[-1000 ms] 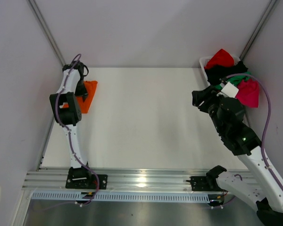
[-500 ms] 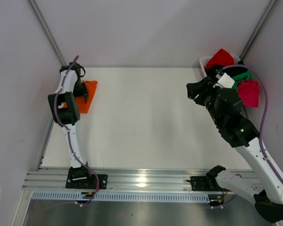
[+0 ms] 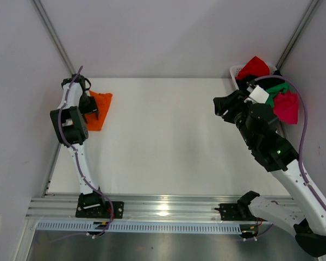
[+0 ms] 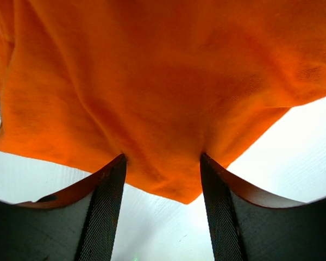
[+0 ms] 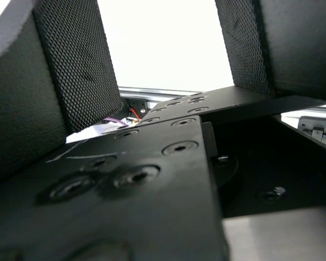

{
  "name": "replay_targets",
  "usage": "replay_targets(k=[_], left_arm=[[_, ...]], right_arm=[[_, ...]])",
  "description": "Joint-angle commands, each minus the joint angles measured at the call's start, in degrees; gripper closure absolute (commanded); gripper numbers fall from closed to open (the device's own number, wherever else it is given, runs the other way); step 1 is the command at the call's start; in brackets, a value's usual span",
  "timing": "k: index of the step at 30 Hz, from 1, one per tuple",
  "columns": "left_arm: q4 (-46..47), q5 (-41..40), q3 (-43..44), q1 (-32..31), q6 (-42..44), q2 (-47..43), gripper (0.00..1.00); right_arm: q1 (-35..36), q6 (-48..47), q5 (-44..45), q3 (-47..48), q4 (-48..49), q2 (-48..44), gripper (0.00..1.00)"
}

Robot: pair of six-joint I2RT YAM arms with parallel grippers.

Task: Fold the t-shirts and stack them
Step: Fold the tshirt

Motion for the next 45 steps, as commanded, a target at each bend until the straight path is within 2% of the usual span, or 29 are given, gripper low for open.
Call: replay_targets(k=[1,7,10,15,19,45], left_arm=[[1.0,3.3,-0.2,0.6,1.5,-2.1,0.4],[1.1,6.6,0.1,1.8,1.7,-1.7,0.4],[0.6,5.6,-0.3,2.0,1.3,-2.0,0.41],[-0.4,-0.7,-0.8,2.2,1.7,-1.6,0.4],[-1.3,-1.5,-0.4,2.3,1.7,0.6,0.41],[0.9,2.0,4.3,3.4,2.4,4.7,0.41]], right_arm=[[0.4,-0.6,2.0,-0.8,0.7,-1.5,0.41],[0.3,-5.7,3.4,-1.6,2.1,0.6,0.41],[0.2,-7.6,2.9,-1.6,3.7,2.2,0.41],[-2.2,-6.9,-0.7,-2.3,5.6,3.4,0.41],[-2.7,-5.8,-2.1,-2.4,5.8,3.7,0.41],[-2.6,-2.5,-4.5,4.2,5.8,8.5,0.41]])
